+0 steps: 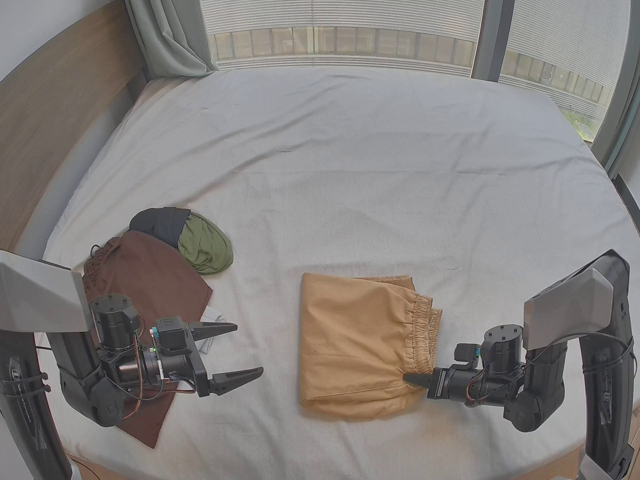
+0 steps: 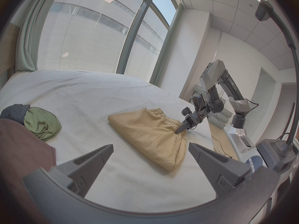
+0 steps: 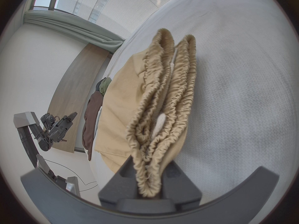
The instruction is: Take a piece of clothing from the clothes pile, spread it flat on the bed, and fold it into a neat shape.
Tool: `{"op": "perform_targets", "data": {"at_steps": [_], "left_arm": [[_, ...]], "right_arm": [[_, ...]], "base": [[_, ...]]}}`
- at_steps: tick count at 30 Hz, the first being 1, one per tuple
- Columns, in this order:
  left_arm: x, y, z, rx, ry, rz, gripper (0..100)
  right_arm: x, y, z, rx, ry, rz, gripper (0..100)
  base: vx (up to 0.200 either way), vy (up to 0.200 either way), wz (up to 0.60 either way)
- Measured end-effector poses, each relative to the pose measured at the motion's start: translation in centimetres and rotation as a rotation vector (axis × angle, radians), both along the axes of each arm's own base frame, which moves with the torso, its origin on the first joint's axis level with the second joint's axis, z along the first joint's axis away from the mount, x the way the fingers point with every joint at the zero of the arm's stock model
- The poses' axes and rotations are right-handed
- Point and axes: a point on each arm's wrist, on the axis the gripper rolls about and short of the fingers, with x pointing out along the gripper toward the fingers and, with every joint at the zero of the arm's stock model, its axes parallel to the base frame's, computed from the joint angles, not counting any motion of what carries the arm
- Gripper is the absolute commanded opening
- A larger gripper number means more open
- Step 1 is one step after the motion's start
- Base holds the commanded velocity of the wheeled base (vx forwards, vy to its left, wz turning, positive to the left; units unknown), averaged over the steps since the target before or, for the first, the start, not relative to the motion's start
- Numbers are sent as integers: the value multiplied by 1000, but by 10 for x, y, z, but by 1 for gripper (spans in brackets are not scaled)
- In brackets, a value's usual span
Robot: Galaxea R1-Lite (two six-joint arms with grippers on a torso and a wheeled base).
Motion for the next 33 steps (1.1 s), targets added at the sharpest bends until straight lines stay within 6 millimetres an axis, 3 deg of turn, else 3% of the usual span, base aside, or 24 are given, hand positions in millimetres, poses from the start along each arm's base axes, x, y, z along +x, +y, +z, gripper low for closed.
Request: {"op": "perform_targets", "data": {"at_steps": [13, 25, 33], "left_arm": [[0, 0, 0, 0, 1, 0, 100], [0, 0, 0, 1, 2, 2, 100], [-1, 0, 1, 1, 0, 2, 100]], "right_arm": [[-2, 4, 7, 7, -19, 16, 0], [-14, 15, 53, 58, -135, 69, 0], [-18, 17, 74, 89, -193, 85, 0]], "base": [[0, 0, 0], [0, 0, 0], [0, 0, 0]]}}
